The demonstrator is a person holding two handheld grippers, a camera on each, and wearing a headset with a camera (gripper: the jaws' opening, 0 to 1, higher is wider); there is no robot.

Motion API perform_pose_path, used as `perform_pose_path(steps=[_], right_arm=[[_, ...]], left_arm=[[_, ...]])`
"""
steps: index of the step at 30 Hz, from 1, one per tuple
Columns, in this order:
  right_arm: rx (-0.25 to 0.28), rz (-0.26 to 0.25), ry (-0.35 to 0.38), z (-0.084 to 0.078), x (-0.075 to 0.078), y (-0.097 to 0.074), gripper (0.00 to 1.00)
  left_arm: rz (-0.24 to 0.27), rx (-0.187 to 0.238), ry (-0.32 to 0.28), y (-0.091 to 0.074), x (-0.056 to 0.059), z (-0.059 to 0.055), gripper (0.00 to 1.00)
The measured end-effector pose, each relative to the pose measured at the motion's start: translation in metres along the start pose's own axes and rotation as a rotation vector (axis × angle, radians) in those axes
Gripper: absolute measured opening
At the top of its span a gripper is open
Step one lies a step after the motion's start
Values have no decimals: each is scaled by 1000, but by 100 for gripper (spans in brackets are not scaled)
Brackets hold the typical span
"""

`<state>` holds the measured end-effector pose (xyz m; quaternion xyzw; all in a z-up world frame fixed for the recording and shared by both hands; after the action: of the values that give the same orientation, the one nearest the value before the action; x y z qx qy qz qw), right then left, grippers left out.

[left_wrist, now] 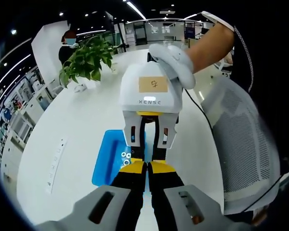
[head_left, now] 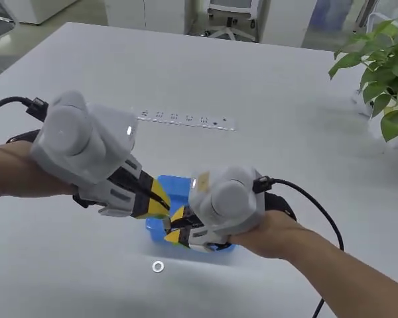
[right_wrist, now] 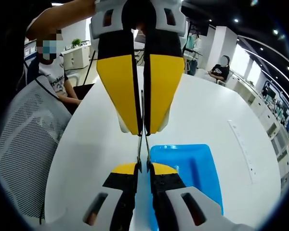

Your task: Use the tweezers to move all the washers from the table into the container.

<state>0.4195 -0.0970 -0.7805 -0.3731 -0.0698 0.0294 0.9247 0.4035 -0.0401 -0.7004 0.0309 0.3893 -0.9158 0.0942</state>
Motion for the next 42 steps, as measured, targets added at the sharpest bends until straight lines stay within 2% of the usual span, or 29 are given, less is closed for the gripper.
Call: perform_pose_path(steps=[8,22,42], right_arm=[[3,19,0,-1,-11,9,12],[1,58,22,-11,-25,24,12],[-11,99,49,-22,-33,39,13]], left_arm=[[-5,-8,-17,0,9,-8,6],[-24,-16,-56,10,22,-23,6],[-51,-23,-95,21,27,-38,6]])
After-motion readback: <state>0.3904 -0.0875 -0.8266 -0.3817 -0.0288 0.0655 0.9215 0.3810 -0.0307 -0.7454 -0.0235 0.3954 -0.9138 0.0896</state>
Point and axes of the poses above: the centre of the closed fingertips' face, and the gripper's own axes: y roughly forward along the fingers, x roughly to its right, z roughly out of its top, the point moved 6 cm from there along -y, roughly backward along the fingers, and after that the axes turned 1 degree about z, right-handed, at the moved point
